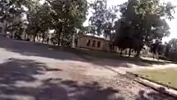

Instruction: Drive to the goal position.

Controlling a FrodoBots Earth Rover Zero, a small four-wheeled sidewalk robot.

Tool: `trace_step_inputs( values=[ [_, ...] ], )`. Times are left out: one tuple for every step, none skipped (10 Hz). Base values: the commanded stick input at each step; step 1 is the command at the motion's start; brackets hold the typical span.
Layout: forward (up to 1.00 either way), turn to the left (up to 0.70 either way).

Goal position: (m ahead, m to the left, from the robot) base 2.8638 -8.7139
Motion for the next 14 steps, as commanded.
trace_step_inputs(
  values=[
    [0.7, 0.0],
    [0.7, 0.0],
    [0.7, 0.0],
    [0.7, 0.0],
    [0.7, 0.0],
    [0.7, 0.0],
    [0.7, 0.0],
    [0.7, 0.0],
    [0.7, 0.0],
    [0.7, 0.0],
    [0.7, 0.0],
    [0.7, 0.0],
    [0.7, 0.0],
    [0.7, 0.0]
  ],
)
